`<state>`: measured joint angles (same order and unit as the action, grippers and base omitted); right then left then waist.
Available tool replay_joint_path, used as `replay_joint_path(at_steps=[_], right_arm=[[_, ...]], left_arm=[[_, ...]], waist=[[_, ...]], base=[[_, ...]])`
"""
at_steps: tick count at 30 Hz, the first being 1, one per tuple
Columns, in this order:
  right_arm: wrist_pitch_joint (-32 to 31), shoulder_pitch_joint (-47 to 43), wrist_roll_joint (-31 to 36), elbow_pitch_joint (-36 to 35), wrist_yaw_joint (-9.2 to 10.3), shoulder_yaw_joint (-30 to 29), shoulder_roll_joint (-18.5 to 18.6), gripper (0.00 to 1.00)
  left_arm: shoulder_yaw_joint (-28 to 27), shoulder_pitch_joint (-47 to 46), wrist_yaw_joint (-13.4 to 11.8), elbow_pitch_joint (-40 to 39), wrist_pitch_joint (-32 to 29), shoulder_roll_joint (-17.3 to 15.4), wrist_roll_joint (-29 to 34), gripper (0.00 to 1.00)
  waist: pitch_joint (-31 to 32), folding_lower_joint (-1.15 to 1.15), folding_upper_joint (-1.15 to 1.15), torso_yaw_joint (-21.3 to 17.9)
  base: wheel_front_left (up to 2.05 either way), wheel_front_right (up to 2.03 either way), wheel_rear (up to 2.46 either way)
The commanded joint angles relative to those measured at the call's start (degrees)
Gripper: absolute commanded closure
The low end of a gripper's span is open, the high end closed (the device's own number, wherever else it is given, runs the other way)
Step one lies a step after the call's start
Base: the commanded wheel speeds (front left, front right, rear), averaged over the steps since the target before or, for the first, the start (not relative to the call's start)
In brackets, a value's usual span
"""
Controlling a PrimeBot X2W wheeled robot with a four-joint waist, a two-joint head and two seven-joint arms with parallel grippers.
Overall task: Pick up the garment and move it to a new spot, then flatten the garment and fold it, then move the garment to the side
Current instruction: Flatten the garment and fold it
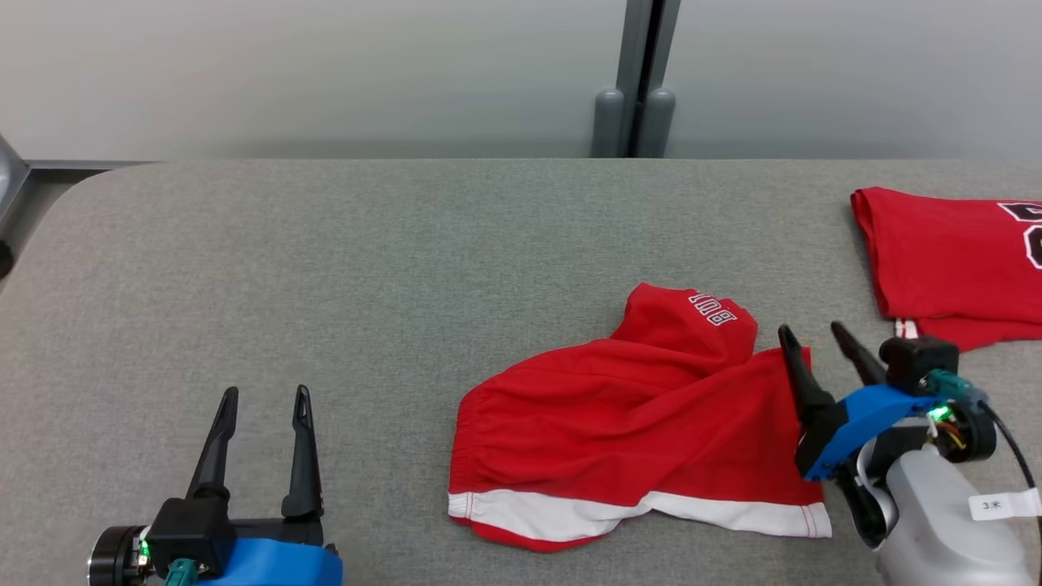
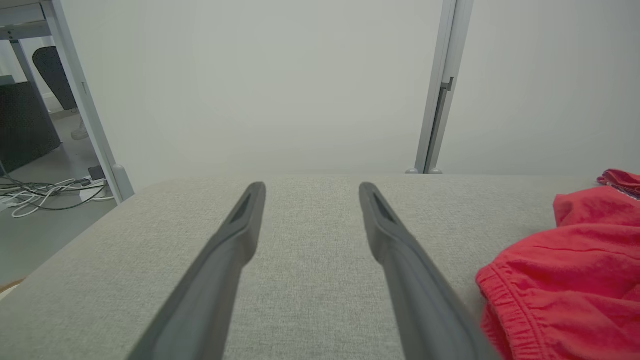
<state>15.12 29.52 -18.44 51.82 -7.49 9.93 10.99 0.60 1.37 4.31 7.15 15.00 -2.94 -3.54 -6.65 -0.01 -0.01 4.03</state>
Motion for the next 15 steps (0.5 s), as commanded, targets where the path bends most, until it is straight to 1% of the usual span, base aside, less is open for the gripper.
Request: replay_joint_path(at_steps=[1,3,8,12,15], right_arm=[[0.02,-1.09,0.28,-1.41,-0.01,-0.41,0.38,0.0],[0.01,-2.96,0.91,-5.7,-0.01,-2.05,0.63,0.0],[0.01,-8.83,2.52,-18.01,-0.01,-6.72,-0.6,0.0],[0.02,-14.39,4.0,-27.27,-0.01,-8.09,-1.92,0.0],[0.01,-17.86,4.55,-31.9,-0.01,-8.56,-3.05,0.0]], left_arm=[[0.01,-0.16,-0.23,-0.19,0.25,0.07,0.01,0.0],[-0.19,-0.06,-0.18,-0.16,0.24,0.05,0.4,0.0],[-1.21,0.55,-0.13,0.28,0.25,0.05,0.65,0.0],[-2.03,1.16,-0.24,0.44,0.24,0.05,0.97,0.0],[-2.62,1.71,-0.11,0.7,0.25,0.05,1.17,0.0]], waist=[[0.24,0.01,0.01,-0.45],[0.59,0.01,0.01,-1.16],[1.84,0.01,0.01,-3.02],[2.76,0.01,0.01,-4.34],[3.29,0.01,0.01,-5.14]], base=[[0.0,0.0,0.0],[0.0,0.0,0.0],[0.0,0.0,0.0],[0.0,0.0,0.0],[0.0,0.0,0.0]])
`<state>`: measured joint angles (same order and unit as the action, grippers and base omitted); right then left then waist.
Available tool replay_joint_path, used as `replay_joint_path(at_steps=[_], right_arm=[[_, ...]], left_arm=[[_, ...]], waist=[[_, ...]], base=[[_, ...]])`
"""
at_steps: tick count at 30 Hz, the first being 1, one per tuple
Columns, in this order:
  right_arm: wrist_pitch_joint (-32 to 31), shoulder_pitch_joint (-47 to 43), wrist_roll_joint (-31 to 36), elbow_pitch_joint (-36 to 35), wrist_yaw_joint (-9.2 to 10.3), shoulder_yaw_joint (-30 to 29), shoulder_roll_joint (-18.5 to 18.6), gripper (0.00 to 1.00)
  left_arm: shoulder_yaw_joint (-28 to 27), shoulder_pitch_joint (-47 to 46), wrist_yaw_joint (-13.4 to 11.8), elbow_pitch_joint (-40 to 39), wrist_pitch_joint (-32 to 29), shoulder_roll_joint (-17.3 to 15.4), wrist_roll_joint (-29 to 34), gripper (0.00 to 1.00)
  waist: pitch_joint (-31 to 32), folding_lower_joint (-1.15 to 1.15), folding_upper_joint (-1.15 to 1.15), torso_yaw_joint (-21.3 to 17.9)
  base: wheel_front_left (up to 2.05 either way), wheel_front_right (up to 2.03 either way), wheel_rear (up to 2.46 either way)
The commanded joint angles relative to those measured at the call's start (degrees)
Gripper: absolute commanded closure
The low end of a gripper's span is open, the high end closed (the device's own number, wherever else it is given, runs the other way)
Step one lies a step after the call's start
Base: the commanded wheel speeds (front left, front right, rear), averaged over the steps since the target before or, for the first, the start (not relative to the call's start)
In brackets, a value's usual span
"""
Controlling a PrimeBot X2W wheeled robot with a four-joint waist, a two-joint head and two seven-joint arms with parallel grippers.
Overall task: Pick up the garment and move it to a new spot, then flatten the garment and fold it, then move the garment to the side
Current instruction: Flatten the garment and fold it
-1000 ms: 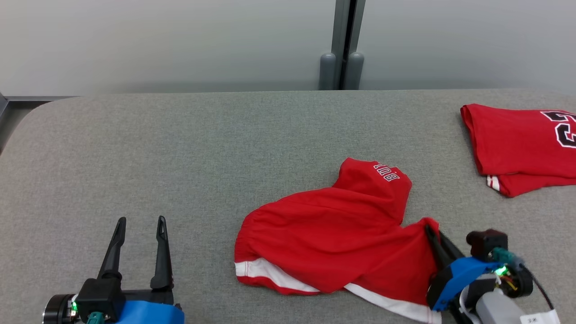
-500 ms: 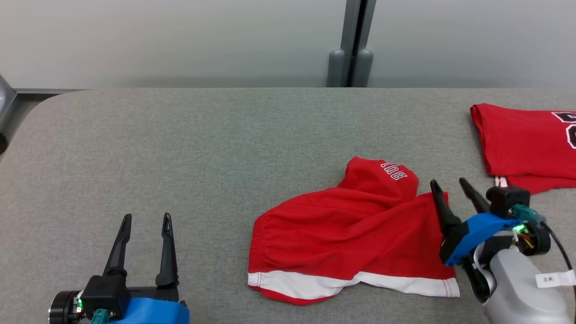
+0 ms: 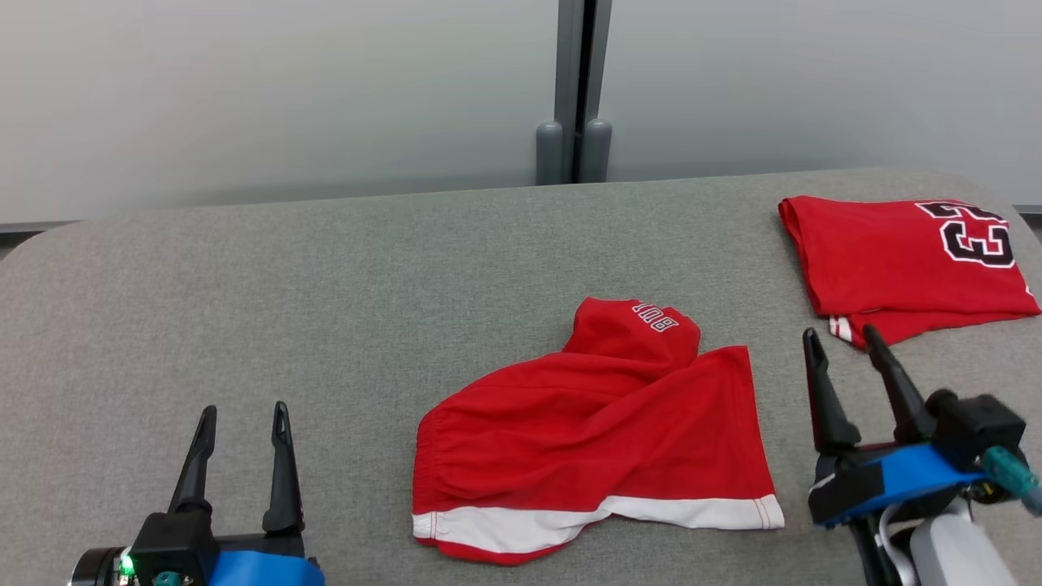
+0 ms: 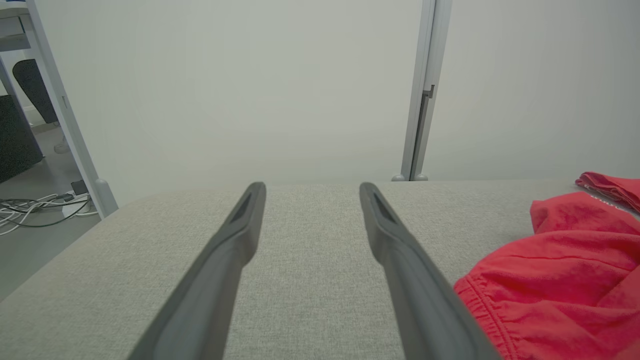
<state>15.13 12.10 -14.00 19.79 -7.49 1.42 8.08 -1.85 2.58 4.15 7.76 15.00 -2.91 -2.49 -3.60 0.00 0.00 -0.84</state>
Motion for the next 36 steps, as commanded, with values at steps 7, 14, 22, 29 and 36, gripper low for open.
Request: replay_joint_path(at_steps=[7,14,22,29,36], right_arm=[[0.0,-7.33,1.14,-5.75,-0.01,2.64,-2.64,0.0],[0.0,-11.95,1.3,-6.79,-0.01,4.69,-4.47,0.0],[0.0,-12.51,2.33,-6.74,-0.01,3.23,-5.07,0.0],[-0.01,-12.49,2.3,-5.03,-0.01,3.26,-5.14,0.0],[0.0,-11.67,2.13,2.11,-0.01,3.12,-3.36,0.0]], left_arm=[[-0.61,1.69,0.32,0.85,0.24,0.02,0.62,0.0],[-0.47,1.87,0.82,1.35,0.24,0.01,1.06,0.0],[-0.51,2.49,0.77,1.61,0.24,0.02,1.16,0.0],[0.58,2.5,1.47,1.79,0.25,0.05,0.37,0.0],[5.76,3.29,3.03,3.98,0.24,-0.86,-0.58,0.0]], waist=[[1.7,0.0,0.0,-1.21],[2.56,0.0,0.0,-0.77],[2.81,0.0,0.0,-0.8],[2.83,0.0,0.0,-0.68],[2.58,0.0,0.0,-0.9]], base=[[0.0,0.0,0.0],[0.0,0.0,0.0],[0.0,0.0,0.0],[0.0,0.0,0.0],[0.0,0.0,0.0]])
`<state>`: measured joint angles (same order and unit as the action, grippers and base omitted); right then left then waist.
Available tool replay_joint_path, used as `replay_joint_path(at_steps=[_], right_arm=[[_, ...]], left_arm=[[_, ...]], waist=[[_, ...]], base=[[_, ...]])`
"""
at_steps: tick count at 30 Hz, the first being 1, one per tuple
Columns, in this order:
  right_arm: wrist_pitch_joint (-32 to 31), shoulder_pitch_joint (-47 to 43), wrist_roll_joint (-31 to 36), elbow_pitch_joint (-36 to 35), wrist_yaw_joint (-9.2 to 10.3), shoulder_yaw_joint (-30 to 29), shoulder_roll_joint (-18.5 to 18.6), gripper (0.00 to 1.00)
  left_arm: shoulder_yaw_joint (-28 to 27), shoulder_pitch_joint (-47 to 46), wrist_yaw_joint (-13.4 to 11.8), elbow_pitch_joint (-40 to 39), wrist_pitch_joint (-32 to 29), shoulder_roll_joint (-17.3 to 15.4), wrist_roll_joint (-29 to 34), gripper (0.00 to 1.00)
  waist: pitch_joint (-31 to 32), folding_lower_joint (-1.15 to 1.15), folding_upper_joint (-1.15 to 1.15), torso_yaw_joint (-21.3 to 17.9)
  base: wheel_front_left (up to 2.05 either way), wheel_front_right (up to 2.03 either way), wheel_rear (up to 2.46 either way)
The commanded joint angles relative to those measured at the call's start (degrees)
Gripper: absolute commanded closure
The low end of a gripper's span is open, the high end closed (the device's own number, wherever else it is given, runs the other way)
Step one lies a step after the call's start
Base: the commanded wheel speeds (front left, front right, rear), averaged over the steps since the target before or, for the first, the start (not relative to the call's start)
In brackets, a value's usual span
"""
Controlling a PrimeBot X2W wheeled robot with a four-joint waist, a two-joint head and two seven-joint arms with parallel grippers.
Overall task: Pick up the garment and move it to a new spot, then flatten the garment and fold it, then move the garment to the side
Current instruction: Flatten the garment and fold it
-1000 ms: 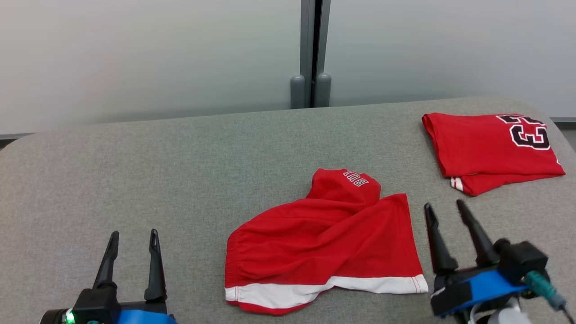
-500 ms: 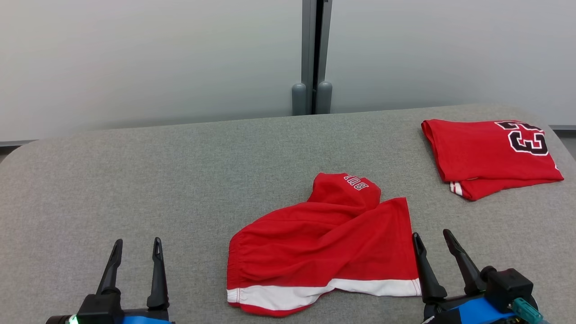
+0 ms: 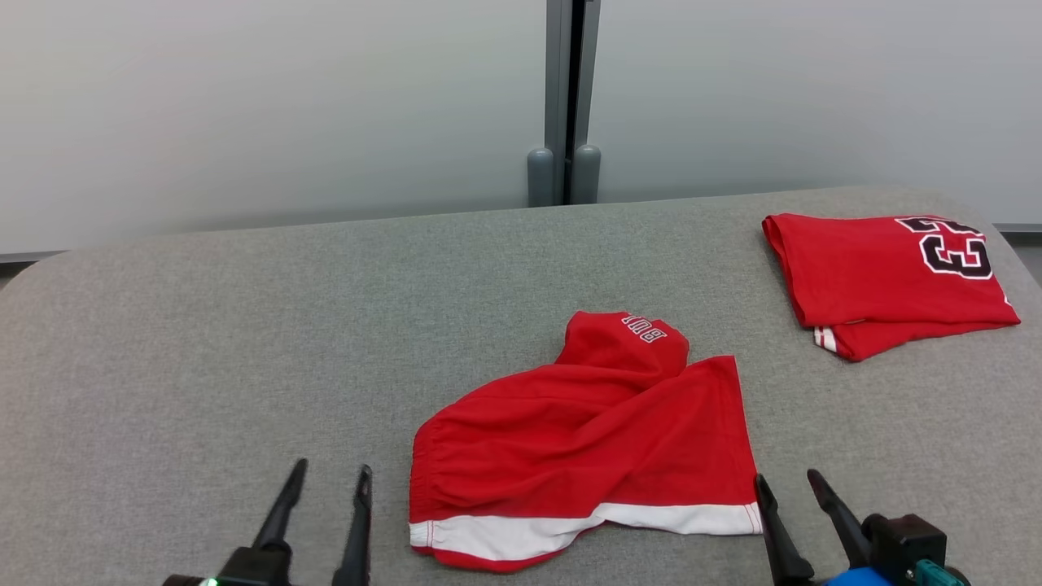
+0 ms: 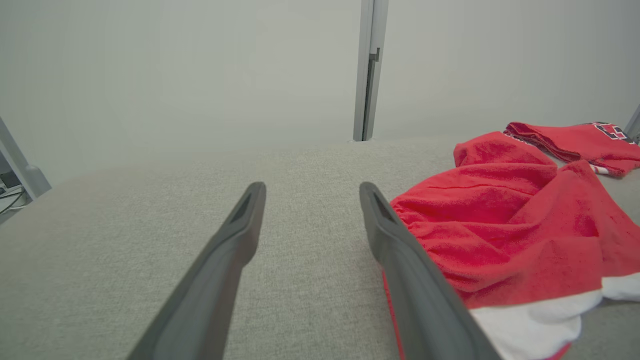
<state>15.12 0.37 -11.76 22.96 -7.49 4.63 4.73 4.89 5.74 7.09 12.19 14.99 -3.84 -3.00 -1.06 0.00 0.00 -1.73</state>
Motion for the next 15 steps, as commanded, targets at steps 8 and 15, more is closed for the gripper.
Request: replay_joint_path(at_steps=[8,15], right_arm=[[0.01,2.67,-2.52,8.47,-0.01,2.21,1.27,0.0],[0.01,5.12,-5.26,12.11,-0.01,6.38,1.79,0.0]], left_arm=[[10.73,-1.0,0.41,3.28,0.26,-4.04,-4.05,0.0],[17.12,-2.81,0.38,7.34,0.25,-6.67,-8.34,0.0]], waist=[[-1.76,0.0,0.0,-0.06],[-3.16,0.0,0.0,-0.33]], base=[[0.0,0.0,0.0],[0.0,0.0,0.0]])
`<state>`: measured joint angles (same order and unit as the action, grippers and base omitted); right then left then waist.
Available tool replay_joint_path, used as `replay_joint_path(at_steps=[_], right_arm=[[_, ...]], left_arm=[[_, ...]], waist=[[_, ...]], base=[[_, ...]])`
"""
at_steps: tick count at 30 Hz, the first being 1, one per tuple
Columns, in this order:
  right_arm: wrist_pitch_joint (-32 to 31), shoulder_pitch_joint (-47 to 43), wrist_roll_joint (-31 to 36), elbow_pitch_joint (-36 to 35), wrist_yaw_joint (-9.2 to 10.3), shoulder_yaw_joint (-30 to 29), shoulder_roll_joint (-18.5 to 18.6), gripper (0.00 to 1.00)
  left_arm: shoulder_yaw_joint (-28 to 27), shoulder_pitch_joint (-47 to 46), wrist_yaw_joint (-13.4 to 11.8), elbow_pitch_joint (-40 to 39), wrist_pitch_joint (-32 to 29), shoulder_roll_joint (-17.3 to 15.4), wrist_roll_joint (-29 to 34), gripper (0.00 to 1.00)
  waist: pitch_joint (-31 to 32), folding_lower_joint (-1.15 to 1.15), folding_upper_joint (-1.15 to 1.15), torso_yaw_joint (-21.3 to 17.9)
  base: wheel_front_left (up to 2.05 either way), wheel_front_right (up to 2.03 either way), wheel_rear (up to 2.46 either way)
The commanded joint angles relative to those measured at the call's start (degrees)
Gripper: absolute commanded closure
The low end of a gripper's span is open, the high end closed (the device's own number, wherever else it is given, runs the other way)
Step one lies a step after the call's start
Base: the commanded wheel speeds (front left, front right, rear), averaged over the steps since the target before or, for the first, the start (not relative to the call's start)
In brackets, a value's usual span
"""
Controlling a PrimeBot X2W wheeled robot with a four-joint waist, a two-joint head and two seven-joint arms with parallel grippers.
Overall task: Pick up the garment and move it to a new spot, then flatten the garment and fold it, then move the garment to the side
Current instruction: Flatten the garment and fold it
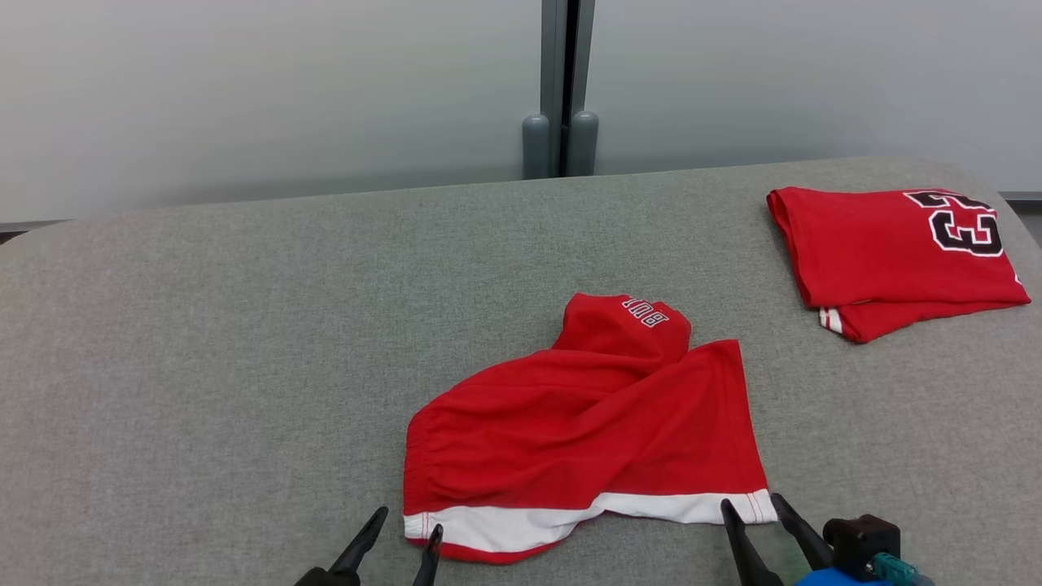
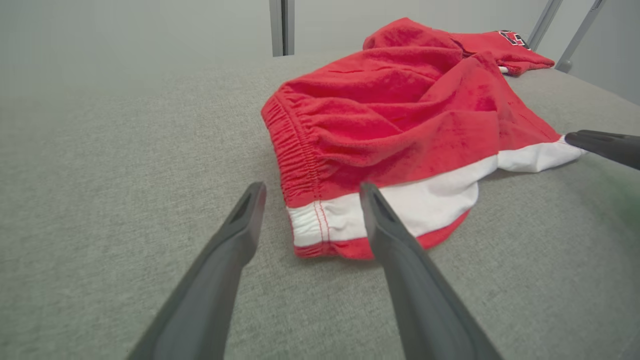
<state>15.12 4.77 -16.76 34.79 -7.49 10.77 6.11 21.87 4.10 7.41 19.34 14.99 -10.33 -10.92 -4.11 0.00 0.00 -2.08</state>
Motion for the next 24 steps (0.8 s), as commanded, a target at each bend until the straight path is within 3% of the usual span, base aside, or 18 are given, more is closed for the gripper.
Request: replay_joint_path(at_steps=[1,9,24], right_arm=[[0.01,0.94,-0.75,0.72,-0.01,0.77,0.5,0.0],[0.01,2.88,-3.6,3.35,-0.01,4.24,1.46,0.0],[0.0,3.68,-5.13,3.62,-0.01,5.5,1.56,0.0]], left_arm=[[0.46,-1.36,0.06,0.81,0.26,-0.36,-0.74,0.0],[3.71,-3.72,0.06,6.33,0.26,-1.34,-3.06,0.0],[5.69,-6.48,0.06,8.84,0.26,-1.6,-4.42,0.0]], waist=[[-0.24,0.0,0.0,0.02],[-0.94,0.0,0.0,-0.08],[-1.73,0.0,0.0,-0.38]], base=[[0.0,0.0,0.0],[0.0,0.0,0.0],[0.0,0.0,0.0]])
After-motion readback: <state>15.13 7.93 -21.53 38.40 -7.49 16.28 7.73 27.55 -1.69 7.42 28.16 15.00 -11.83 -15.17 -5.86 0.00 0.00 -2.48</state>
